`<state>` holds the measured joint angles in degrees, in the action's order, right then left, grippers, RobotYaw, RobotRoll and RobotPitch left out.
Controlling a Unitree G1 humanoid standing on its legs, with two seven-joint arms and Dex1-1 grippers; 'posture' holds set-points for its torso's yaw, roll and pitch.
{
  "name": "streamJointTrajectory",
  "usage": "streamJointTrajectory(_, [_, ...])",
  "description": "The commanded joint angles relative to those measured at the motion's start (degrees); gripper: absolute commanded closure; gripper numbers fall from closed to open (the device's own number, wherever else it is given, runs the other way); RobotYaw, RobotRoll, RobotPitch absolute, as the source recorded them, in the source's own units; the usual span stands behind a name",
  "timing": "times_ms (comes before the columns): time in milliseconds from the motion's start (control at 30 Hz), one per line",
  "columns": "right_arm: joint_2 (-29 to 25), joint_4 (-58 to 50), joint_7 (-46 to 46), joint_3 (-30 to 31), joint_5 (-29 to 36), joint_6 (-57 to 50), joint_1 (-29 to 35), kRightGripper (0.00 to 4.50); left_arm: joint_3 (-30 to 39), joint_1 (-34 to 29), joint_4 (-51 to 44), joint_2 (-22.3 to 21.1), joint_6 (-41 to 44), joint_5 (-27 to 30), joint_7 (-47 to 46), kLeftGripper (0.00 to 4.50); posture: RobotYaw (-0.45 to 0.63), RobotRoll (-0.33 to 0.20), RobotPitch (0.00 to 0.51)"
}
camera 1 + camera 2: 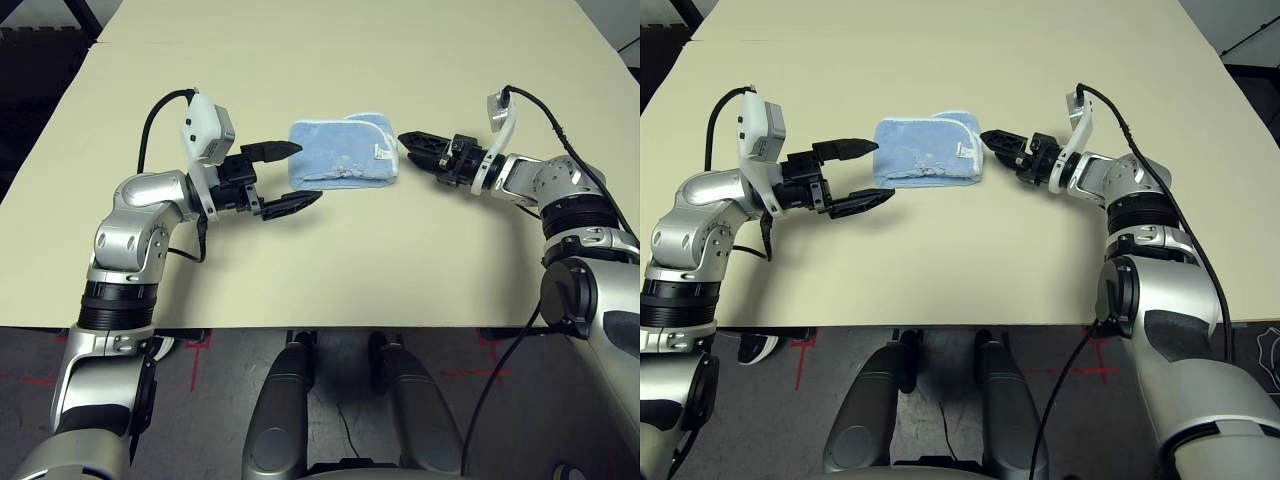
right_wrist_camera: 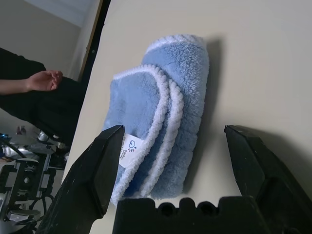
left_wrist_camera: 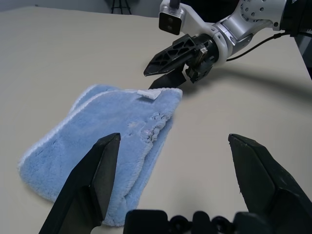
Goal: Fold the towel and set it aside.
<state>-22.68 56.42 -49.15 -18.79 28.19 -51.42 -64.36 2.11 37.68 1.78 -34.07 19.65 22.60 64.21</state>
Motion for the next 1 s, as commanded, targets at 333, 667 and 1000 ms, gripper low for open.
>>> streamJointTrajectory(333, [4.90, -5.01, -0.84, 3.03, 1.32, -9.79, 1.74, 0.04, -1.06, -1.09, -3.08, -0.24, 1.32, 0.91, -0.61, 0.00, 0.14, 0.000, 0.286])
streamJointTrajectory(667, [6.59, -2.74, 2.17, 1.59, 1.69, -6.94, 0.34, 0.04, -1.14, -1.44, -4.08, -0.67, 1.78, 1.23, -1.13, 0.00, 0.16, 0.000, 0.288])
streamJointTrajectory(1000, [6.86, -3.83, 3.57, 0.42, 2.97, -6.46, 1.32, 3.52, -1.54, -1.28, -3.84, -0.78, 1.94, 1.26, -1.10, 0.00, 0.14, 0.000, 0.285])
